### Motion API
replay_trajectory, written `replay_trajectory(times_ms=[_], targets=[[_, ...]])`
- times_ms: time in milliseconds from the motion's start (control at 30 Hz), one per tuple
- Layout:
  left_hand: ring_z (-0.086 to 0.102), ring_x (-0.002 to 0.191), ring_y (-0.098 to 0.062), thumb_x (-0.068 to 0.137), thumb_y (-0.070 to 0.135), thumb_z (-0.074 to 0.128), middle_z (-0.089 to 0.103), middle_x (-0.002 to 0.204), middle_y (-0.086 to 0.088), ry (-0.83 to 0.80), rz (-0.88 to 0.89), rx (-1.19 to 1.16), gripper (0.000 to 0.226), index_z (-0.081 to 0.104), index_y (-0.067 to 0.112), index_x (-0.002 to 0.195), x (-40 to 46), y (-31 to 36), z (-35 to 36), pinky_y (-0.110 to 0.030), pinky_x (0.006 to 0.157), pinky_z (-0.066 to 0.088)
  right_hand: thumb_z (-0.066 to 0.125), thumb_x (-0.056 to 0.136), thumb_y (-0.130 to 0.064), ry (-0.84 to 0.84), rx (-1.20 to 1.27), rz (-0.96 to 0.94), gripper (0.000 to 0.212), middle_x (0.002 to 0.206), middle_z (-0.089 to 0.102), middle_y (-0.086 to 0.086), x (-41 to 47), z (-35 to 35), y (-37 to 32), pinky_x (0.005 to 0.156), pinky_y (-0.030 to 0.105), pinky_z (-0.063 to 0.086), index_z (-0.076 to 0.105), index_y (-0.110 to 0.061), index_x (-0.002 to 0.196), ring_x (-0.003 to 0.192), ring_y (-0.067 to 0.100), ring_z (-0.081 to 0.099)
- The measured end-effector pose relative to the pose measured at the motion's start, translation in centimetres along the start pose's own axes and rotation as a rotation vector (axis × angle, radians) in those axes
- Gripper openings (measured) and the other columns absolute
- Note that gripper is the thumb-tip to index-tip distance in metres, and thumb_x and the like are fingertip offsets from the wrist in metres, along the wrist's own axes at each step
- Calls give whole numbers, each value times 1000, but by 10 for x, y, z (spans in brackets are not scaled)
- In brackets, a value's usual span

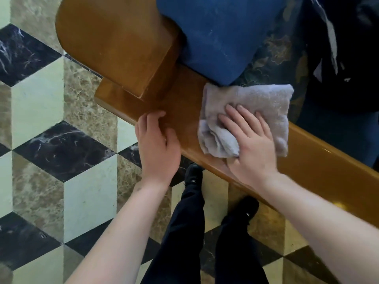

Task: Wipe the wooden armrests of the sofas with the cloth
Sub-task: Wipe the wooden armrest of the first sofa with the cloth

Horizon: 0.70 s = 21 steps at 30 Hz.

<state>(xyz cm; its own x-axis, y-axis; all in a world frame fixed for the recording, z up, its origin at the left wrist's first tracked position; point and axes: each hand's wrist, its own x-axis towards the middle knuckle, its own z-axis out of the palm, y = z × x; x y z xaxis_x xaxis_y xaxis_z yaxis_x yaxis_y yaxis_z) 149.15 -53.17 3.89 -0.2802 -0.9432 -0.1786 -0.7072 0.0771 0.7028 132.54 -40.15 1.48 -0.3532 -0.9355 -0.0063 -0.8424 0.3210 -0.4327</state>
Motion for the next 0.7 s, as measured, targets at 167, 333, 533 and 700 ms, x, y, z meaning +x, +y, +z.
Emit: replay_trajectory(times_ms=[167,333,533,700], targets=[[53,114,-28,92,13,39,58,121,-11,85,-74,-110,36,58,2,120,5,10,0,-31,99,40,48,91,-46,47,-27,388,74,171,25,8,33,54,-118,128,46,0,32,-24,161,159,29,15],[48,116,-31,89,16,44,54,127,-16,24,-52,29,41,53,4,126,-9,7,-7,-44,102,39,55,87,-37,-123,9,-127,69,167,36,10,9,51,-93,129,46,11,49,-17,153,157,29,23],[41,124,-38,96,9,52,46,136,-22,-97,0,238,44,45,6,140,-70,18,21,-49,102,36,46,94,-29,-211,-17,-399,57,164,42,9,-39,23,-24,129,47,13,54,-15,149,155,29,30],[39,131,-36,95,0,46,42,145,-21,-177,61,336,50,43,3,144,-129,38,55,-48,109,38,45,98,-35,-221,-20,-363,59,168,35,3,-96,1,22,131,47,6,45,-23,156,159,24,21]])
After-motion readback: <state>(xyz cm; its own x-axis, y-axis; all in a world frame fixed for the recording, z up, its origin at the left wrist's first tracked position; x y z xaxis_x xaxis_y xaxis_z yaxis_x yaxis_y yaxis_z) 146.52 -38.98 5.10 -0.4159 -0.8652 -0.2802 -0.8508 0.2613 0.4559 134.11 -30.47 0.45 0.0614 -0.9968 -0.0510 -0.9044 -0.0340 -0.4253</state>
